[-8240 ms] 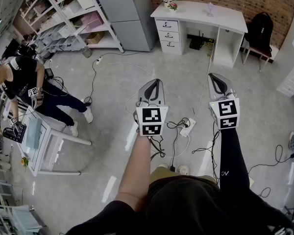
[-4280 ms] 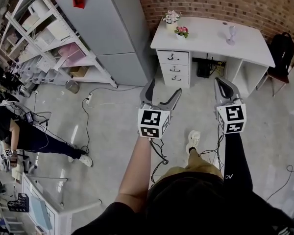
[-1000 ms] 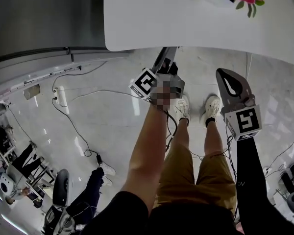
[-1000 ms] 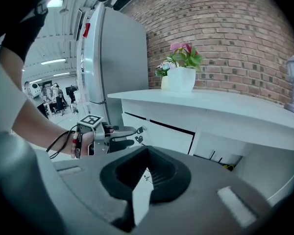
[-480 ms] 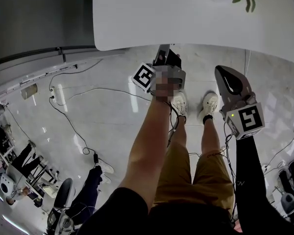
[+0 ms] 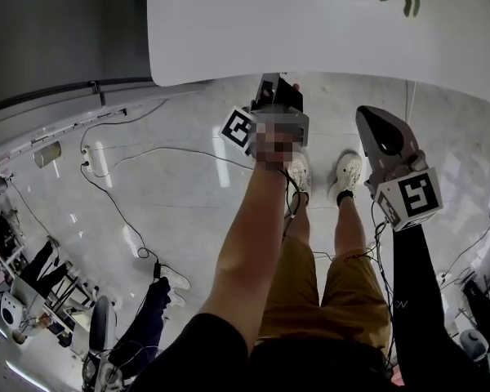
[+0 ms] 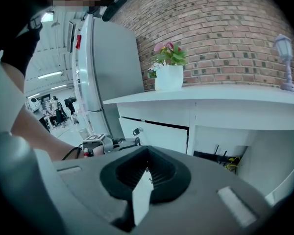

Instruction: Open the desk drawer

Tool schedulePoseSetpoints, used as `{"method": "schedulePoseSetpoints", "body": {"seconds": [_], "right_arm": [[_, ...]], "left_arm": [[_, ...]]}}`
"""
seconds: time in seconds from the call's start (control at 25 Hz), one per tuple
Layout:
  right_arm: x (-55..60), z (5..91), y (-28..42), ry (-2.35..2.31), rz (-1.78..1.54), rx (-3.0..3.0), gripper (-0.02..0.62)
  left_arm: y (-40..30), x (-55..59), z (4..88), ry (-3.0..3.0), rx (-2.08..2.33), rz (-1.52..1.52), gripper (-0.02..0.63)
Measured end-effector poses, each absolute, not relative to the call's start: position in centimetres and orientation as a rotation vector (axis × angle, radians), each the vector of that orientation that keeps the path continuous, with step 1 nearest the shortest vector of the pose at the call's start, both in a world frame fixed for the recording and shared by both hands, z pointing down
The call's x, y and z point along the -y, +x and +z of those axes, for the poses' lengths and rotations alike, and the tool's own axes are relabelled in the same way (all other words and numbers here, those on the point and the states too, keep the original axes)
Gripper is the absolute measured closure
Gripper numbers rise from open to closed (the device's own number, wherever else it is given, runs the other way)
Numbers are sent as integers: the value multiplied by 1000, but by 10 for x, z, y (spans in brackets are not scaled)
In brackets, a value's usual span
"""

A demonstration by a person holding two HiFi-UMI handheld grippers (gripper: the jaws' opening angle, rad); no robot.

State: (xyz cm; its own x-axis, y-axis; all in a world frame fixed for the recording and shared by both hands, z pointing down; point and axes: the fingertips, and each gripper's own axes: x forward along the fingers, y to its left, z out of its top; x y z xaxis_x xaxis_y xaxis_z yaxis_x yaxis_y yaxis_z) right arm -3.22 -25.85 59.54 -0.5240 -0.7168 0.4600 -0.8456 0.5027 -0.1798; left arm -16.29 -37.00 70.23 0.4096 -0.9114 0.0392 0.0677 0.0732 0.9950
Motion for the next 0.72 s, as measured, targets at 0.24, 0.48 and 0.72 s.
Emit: {"method": "schedulePoseSetpoints", "body": {"seconds": [0.24, 0.48, 0.72], "right_arm": [[255, 598, -30, 1311, 557, 2414, 595], [252, 596, -31, 1321, 551, 2420, 595], [252, 589, -30, 1331, 536, 2425, 595]], "left_arm": [[-164, 368, 712, 1302, 924, -774, 581], [-164, 367, 712, 1306, 935, -761, 581], [-163, 367, 710, 1317, 929, -732, 581]]}}
